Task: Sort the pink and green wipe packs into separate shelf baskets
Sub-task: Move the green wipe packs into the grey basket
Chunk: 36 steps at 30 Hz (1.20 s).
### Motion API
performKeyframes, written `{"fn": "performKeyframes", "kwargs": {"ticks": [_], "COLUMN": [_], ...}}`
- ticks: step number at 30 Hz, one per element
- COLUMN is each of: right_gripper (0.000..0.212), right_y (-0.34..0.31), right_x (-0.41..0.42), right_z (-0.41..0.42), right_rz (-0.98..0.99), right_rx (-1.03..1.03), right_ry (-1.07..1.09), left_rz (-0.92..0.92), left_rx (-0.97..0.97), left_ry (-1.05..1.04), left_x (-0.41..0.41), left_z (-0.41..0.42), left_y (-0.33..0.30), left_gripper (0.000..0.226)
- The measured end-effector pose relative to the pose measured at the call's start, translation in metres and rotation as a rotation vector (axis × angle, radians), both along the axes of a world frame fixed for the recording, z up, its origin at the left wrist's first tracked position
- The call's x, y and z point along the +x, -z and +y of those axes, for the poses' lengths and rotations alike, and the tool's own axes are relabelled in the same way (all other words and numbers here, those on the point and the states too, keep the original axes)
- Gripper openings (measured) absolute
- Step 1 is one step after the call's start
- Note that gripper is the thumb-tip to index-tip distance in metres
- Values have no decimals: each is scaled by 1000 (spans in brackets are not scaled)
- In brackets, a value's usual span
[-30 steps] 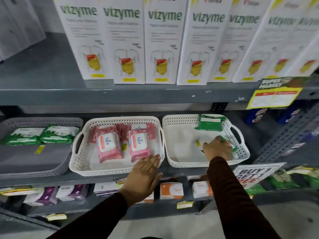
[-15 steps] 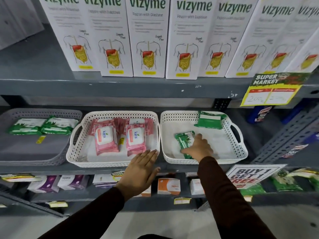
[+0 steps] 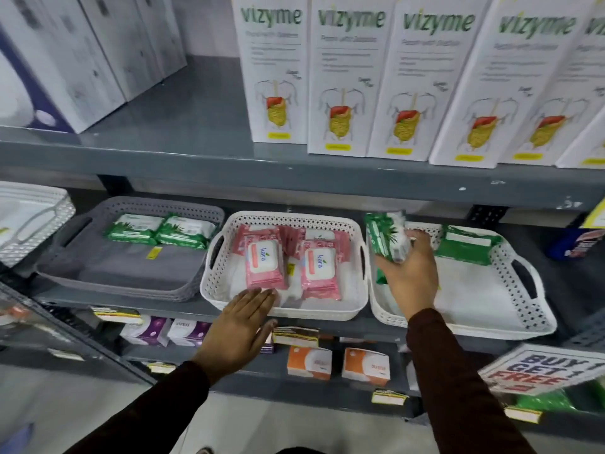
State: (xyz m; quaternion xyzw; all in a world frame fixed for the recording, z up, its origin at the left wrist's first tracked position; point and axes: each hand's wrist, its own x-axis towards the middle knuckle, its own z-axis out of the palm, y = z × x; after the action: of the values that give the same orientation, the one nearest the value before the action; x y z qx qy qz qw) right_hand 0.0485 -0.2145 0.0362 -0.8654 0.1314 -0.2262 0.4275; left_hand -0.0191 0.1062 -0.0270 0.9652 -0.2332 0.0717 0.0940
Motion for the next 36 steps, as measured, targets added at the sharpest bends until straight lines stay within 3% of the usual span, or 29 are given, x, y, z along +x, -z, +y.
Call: {"fn": "performKeyframes", "kwargs": {"ticks": [12,20,24,27,36], "right_gripper": [59,58,53,47,26], "right_y": [-5,7,38,43,-6], "right_x": [27,59,70,67,33], "right_z": [268,394,419,425,316], "right_rz": [-24,80,308,361,-77], "right_rx": [-175,-414,-581,-571,-157], "right_ry": [-526,-603,-630,-644,-422], "left_rz": [-22,-14,-19,-32,-58], "left_rx": [-6,-8,-18,-48,-137], "left_ry": [-163,-174,-160,-175,-83], "left_x": [6,6,4,4,11], "left_z": [169,246,256,254,166], "left_y": [-7,-9,-7,-6,-9], "left_gripper": [59,62,58,56,55]}}
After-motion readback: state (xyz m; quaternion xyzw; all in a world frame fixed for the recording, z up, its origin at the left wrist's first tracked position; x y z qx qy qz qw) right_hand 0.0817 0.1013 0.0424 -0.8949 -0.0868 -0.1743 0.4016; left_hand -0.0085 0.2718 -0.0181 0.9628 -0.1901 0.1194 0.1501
